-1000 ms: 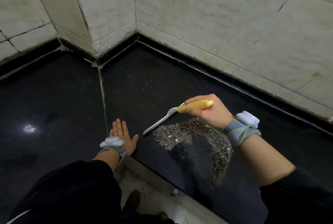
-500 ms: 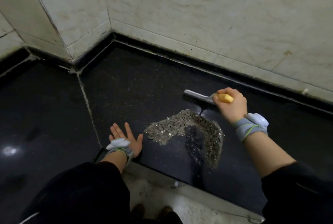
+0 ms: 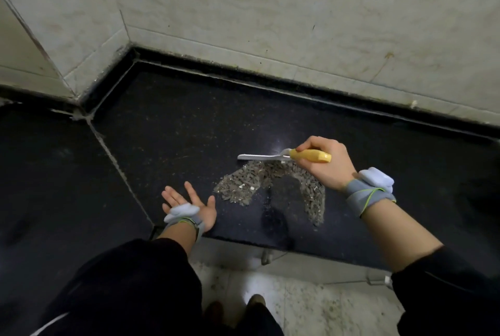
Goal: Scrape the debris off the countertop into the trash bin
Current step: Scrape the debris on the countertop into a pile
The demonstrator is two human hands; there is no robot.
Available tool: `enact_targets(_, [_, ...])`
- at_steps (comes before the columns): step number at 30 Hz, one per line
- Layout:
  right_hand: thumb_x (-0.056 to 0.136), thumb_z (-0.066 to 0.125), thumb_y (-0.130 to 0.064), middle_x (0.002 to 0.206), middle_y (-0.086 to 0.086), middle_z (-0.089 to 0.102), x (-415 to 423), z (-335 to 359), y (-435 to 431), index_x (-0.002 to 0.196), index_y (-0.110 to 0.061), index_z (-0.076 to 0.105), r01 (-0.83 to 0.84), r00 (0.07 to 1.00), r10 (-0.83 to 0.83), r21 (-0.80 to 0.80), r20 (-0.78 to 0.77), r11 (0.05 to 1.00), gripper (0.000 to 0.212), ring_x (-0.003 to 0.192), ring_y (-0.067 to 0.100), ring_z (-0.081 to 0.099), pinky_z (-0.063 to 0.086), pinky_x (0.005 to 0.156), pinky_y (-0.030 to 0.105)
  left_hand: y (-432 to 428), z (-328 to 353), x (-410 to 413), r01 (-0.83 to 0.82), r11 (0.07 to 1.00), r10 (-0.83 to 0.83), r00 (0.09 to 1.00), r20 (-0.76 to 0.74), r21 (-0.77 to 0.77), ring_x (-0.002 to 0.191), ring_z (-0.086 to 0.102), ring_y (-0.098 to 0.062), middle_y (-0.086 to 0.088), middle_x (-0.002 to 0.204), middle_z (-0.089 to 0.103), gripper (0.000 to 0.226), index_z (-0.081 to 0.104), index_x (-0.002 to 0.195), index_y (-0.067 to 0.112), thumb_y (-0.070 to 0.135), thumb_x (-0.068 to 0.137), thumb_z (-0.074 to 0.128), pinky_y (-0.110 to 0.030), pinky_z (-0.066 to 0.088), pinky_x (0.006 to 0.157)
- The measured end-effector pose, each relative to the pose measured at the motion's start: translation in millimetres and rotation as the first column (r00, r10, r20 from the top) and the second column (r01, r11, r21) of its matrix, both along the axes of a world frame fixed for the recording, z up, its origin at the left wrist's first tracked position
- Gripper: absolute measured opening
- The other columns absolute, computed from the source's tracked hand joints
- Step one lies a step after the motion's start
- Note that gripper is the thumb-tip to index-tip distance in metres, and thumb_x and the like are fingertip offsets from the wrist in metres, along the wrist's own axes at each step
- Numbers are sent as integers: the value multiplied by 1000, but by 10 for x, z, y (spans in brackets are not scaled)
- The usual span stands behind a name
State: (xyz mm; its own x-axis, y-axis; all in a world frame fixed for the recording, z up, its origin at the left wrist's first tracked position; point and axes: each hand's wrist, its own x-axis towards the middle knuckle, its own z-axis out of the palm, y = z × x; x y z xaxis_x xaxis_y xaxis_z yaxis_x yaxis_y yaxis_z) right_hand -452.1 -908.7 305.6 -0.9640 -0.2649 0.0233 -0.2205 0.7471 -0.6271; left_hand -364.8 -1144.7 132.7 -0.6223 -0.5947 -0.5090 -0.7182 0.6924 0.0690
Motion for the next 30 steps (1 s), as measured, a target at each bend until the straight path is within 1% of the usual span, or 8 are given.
enact_targets(2, [72, 74, -17, 81, -6, 70, 94, 56, -21, 82, -22, 70, -23, 999, 23, 14, 24, 1000, 12, 76, 14, 62, 46, 66, 24, 3, 27, 21, 29, 1000, -29, 1000, -4, -7, 143, -20, -42, -29, 151, -27, 85, -17, 151, 15, 65, 94, 20, -51, -4, 116])
enact_targets(6, [74, 69, -14, 77, -10, 69, 197, 142, -47, 82, -22, 70, -34, 999, 33, 18, 36, 999, 12, 69, 7, 60, 42, 59, 17, -9, 33, 42, 57, 998, -57, 998, -3, -19, 143, -19, -42, -29, 151, -25, 85, -14, 152, 16, 65, 93, 21, -51, -3, 117])
enact_targets(10, [77, 66, -12, 81, -11, 69, 215, 214, -6, 84, -20, 70, 37, 998, -40, -60, -56, 997, 12, 71, 6, 60, 43, 60, 14, -31, 15, 53, 80, 997, -80, 997, -2, -23, 143, -19, -43, -30, 151, -24, 85, -14, 152, 17, 67, 92, 20, -50, -2, 116])
enact_targets(12, [78, 69, -14, 84, -9, 69, 182, 249, 59, 86, -20, 70, 89, 988, -97, -74, -119, 993, 10, 73, 8, 61, 43, 61, 14, -36, 15, 59, 91, 996, -91, 996, -3, -23, 143, -19, -43, -30, 151, -25, 85, -15, 152, 16, 66, 92, 20, -51, -3, 116])
enact_targets(15, [79, 70, -19, 90, -1, 70, 107, 221, 227, 92, -21, 71, 207, 965, -210, -38, -156, 978, 14, 82, 15, 62, 43, 72, 22, -52, 14, 76, 136, 990, -136, 991, -7, -27, 143, -19, -42, -29, 152, -24, 84, -14, 152, 17, 66, 93, 20, -51, -3, 116])
enact_targets(19, [81, 67, -24, 109, 8, 68, 47, 72, 503, 106, -20, 71, 415, 907, -404, 86, -121, 906, 25, 103, 28, 61, 43, 84, 28, -84, -27, 70, 153, 988, -153, 988, -4, -28, 143, -18, -42, -29, 152, -24, 84, -14, 152, 18, 67, 92, 19, -51, -3, 117])
enact_targets(22, [82, 65, -28, 112, 12, 68, 79, -8, 601, 105, -18, 71, 495, 869, -489, 171, -78, 852, 26, 108, 34, 59, 45, 88, 34, -87, -45, 56, 145, 989, -145, 989, -3, -23, 143, -19, -43, -29, 151, -25, 85, -14, 152, 18, 68, 92, 19, -52, -3, 116])
enact_targets(30, [79, 68, -23, 106, 9, 69, 284, -20, 268, 104, -15, 71, 307, 952, -298, 227, -71, 924, 27, 103, 30, 61, 46, 85, 31, -83, -10, 60, 167, 985, -167, 986, 9, -31, 143, -17, -44, -31, 151, -23, 85, -15, 152, 15, 66, 92, 19, -52, 0, 116])
